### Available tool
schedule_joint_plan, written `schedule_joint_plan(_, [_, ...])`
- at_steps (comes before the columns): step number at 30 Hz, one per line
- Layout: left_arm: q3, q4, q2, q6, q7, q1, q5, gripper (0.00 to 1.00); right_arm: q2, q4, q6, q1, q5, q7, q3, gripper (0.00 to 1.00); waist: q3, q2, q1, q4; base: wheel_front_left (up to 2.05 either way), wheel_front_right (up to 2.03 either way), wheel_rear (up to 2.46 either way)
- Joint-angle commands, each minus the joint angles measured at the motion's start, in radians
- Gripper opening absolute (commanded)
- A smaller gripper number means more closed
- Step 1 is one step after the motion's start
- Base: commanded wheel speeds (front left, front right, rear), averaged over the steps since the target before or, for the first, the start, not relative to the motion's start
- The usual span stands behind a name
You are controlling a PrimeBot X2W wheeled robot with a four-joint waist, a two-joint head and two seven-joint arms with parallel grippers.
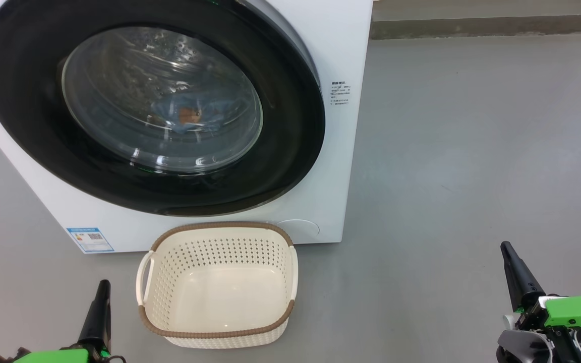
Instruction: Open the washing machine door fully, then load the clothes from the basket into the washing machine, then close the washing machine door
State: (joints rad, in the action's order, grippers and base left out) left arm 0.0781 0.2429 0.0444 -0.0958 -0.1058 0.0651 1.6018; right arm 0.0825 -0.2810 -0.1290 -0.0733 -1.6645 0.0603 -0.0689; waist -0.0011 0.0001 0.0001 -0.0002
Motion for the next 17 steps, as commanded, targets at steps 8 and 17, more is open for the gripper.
schedule_joint_plan(8, [0.034, -0.031, 0.008, -0.001, -0.005, 0.045, 0.008, 0.00, 0.020, 0.030, -0.002, -0.043, -0.004, -0.002, 0.024, 0.00, 0.000, -0.0001, -0.0001, 0.000, 0.00, 0.00, 0.00])
schedule_joint_plan(17, [0.035, -0.031, 0.008, -0.001, -0.005, 0.045, 0.008, 0.00, 0.022, 0.031, -0.002, -0.043, -0.006, -0.004, 0.026, 0.00, 0.000, -0.0001, -0.0001, 0.000, 0.00, 0.00, 0.00])
